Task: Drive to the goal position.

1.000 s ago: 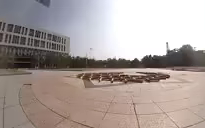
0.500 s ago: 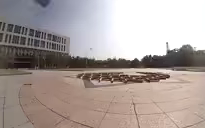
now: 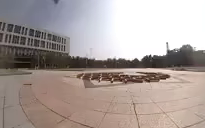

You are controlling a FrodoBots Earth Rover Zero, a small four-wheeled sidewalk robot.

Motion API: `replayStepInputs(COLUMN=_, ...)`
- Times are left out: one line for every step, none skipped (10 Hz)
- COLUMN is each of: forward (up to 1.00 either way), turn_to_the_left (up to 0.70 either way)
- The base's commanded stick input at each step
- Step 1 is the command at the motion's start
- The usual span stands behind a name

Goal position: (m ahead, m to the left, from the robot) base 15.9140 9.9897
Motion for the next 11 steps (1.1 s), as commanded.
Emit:
replayStepInputs(forward=0.05, turn_to_the_left=0.00)
replayStepInputs(forward=0.04, turn_to_the_left=0.00)
replayStepInputs(forward=0.04, turn_to_the_left=0.00)
replayStepInputs(forward=0.05, turn_to_the_left=0.00)
replayStepInputs(forward=0.05, turn_to_the_left=0.00)
replayStepInputs(forward=0.04, turn_to_the_left=0.00)
replayStepInputs(forward=0.04, turn_to_the_left=0.00)
replayStepInputs(forward=0.04, turn_to_the_left=0.00)
replayStepInputs(forward=0.05, turn_to_the_left=0.00)
replayStepInputs(forward=0.05, turn_to_the_left=0.00)
replayStepInputs(forward=0.04, turn_to_the_left=0.00)
